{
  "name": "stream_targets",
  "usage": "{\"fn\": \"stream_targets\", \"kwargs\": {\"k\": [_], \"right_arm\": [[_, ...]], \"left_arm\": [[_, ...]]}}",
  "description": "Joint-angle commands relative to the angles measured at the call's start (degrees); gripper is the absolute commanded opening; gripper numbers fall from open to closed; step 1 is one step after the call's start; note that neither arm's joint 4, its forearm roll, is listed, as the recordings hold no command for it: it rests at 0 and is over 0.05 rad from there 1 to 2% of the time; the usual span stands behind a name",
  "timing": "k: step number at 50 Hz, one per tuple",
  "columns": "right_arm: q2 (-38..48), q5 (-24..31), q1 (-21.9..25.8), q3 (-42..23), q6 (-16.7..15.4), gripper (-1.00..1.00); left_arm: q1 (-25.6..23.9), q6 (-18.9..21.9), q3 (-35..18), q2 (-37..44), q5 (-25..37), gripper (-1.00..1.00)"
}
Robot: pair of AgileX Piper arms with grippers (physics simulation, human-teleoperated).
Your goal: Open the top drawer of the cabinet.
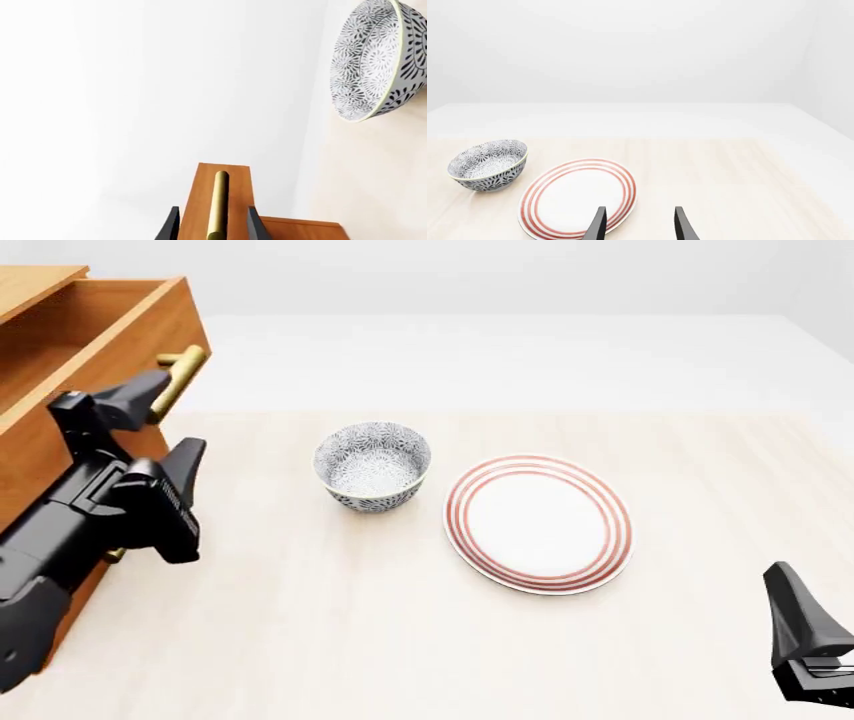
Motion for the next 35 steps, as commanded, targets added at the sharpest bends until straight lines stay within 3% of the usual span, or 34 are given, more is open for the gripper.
{"fn": "stream_targets", "kwargs": {"k": [1,15,24,29,35], "right_arm": [[-0.01,0.0,0.0,0.0,0.0,1.0],[0.0,0.0,0.0,0.0,0.0,1.0],[0.0,0.0,0.0,0.0,0.0,1.0],[0.0,0.0,0.01,0.0,0.0,1.0],[0.0,0.0,0.0,0.0,0.0,1.0]], "left_arm": [[-4.73,-1.05,0.0,-2.56,2.72,1.0],[-8.22,-2.48,0.95,-3.85,3.53,1.0],[-6.83,-12.14,-3.79,-13.79,16.81,1.0],[-6.52,-15.94,-5.41,-16.19,20.5,1.0],[-5.37,-24.17,-7.61,-19.23,26.02,1.0]]}}
